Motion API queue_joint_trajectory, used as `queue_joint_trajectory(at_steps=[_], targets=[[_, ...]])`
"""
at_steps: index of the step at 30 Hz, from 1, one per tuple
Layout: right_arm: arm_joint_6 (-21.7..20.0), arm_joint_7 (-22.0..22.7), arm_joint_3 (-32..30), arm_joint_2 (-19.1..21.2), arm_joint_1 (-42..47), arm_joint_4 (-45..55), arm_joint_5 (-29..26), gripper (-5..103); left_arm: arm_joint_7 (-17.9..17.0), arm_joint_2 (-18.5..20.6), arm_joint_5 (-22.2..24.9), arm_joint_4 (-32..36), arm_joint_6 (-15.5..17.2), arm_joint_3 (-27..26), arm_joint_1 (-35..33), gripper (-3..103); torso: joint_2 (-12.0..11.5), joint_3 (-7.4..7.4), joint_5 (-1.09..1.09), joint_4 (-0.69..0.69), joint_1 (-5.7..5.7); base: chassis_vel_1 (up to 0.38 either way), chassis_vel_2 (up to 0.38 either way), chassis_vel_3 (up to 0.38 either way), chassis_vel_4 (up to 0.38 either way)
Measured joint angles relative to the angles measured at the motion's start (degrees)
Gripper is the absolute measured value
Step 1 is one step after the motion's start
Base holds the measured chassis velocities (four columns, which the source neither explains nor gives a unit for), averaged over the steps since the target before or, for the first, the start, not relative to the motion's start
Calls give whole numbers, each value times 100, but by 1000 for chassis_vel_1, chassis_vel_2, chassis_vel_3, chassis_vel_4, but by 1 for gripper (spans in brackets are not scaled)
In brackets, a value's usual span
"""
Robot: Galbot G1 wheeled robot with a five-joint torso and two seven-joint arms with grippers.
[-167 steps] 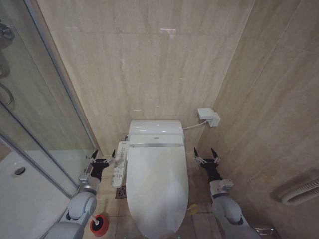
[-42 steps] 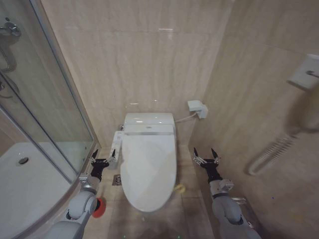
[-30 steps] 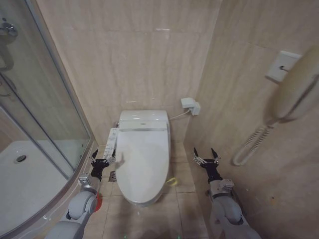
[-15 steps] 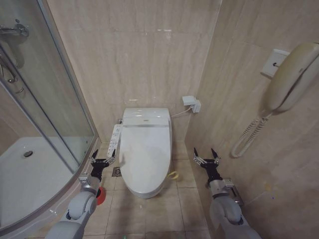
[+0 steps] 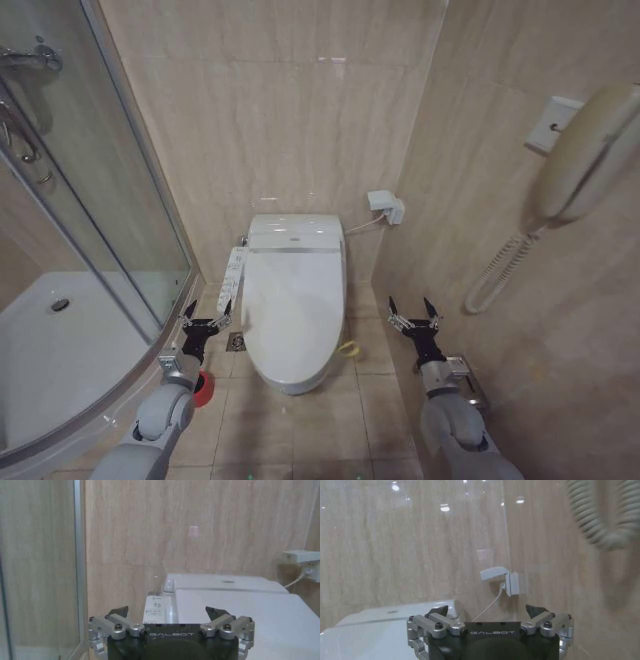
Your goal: Open the toilet lid, clean the toilet bowl with a toilet brush, close the toilet lid, and flush.
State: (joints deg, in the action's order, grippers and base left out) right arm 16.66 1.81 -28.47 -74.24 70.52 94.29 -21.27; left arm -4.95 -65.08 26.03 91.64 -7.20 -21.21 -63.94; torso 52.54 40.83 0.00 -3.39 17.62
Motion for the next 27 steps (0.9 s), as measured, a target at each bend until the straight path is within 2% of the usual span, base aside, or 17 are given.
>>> queue_joint_trajectory(at_steps=[27], targets=[[0, 0, 0, 0, 0, 0, 0, 100, 0, 0, 0, 0, 0, 1, 0, 100, 1, -1, 0, 0, 0, 49, -44, -40, 44]])
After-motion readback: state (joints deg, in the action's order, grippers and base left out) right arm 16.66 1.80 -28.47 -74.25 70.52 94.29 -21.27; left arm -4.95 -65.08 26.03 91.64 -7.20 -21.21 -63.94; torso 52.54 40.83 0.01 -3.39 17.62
